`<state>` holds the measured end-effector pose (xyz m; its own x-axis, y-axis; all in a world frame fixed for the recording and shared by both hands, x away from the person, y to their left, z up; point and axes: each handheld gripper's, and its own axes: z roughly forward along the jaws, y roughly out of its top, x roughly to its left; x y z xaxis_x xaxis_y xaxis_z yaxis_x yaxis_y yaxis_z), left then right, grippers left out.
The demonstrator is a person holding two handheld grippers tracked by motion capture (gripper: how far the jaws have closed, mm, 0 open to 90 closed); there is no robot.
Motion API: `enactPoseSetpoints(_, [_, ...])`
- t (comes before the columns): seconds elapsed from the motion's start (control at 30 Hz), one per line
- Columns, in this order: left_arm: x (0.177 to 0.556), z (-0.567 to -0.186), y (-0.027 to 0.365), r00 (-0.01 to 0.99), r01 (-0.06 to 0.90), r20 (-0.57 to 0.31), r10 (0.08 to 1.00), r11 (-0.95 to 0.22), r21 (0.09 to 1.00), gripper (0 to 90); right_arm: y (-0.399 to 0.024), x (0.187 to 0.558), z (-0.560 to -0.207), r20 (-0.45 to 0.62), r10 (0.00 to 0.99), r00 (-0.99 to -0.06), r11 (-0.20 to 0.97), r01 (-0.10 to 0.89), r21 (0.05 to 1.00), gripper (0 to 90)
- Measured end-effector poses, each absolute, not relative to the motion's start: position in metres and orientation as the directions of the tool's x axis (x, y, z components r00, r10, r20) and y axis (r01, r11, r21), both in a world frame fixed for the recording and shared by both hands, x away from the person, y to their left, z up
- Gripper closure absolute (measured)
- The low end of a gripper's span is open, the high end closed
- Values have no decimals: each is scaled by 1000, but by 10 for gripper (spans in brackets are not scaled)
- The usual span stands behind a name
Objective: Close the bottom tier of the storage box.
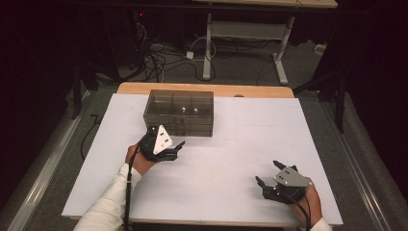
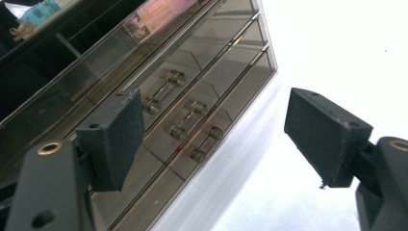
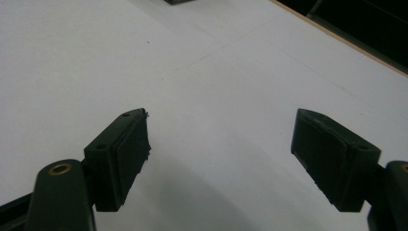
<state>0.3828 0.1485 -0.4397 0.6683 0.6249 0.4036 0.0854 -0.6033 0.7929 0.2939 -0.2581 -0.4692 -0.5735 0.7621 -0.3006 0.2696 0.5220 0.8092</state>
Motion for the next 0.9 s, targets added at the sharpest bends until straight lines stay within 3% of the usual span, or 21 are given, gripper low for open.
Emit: enactPoseSetpoints(0.9, [356,-437,145,709,48,404,577,-612,789,213,-254,291,-468,-304,758,-577,523,258,812,223])
